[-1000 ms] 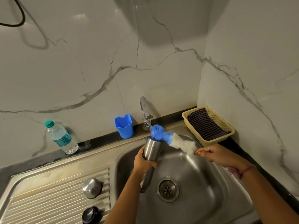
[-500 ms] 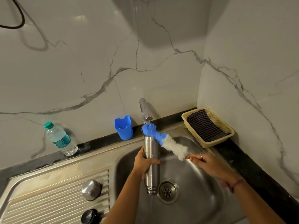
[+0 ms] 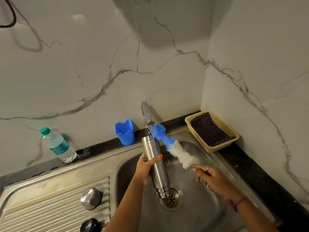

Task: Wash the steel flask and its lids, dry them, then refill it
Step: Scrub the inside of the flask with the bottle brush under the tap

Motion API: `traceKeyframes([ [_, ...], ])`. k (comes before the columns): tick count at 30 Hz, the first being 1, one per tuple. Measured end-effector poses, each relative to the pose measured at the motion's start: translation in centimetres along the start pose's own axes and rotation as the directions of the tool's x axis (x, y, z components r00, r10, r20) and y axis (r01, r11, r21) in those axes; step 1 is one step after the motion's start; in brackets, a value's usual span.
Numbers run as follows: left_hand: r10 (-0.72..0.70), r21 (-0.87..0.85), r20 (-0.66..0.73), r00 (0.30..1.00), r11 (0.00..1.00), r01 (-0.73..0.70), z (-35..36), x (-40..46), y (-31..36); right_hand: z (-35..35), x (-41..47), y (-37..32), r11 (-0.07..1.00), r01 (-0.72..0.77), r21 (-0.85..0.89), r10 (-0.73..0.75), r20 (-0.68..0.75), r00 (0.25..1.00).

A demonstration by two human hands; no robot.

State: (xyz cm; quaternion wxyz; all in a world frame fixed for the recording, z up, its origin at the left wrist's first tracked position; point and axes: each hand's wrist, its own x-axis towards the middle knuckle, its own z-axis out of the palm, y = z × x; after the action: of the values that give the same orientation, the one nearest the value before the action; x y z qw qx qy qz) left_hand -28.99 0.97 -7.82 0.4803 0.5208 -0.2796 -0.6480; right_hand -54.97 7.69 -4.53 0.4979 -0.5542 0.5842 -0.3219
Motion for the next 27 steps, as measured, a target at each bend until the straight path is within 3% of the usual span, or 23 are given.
traceKeyframes([
  [8, 0.042, -0.295, 0.023, 0.999, 0.955, -0.033, 0.2, 0.4, -0.7, 6.0, -1.5, 1.7, 0.999, -0.036, 0.031, 0.038, -0.055, 0.998],
  [12, 0.068, -0.33, -0.027, 0.997, 0.941, -0.074, -0.3, 0.7, -0.2, 5.7, -2.4, 2.8, 0.998, -0.059, 0.027, 0.062, -0.093, 0.994],
  [20, 0.068, -0.365, -0.041, 0.997, 0.928, -0.079, 0.1, 1.3, -0.1, 6.2, -3.0, 3.4, 0.996, 0.084, 0.007, -0.081, -0.191, 0.978],
  [27, 0.051, -0.336, -0.053, 0.997, 0.94, -0.066, 1.0, 2.0, 0.0, 5.9, -3.9, 3.9, 0.995, 0.079, 0.054, -0.071, -0.124, 0.99],
])
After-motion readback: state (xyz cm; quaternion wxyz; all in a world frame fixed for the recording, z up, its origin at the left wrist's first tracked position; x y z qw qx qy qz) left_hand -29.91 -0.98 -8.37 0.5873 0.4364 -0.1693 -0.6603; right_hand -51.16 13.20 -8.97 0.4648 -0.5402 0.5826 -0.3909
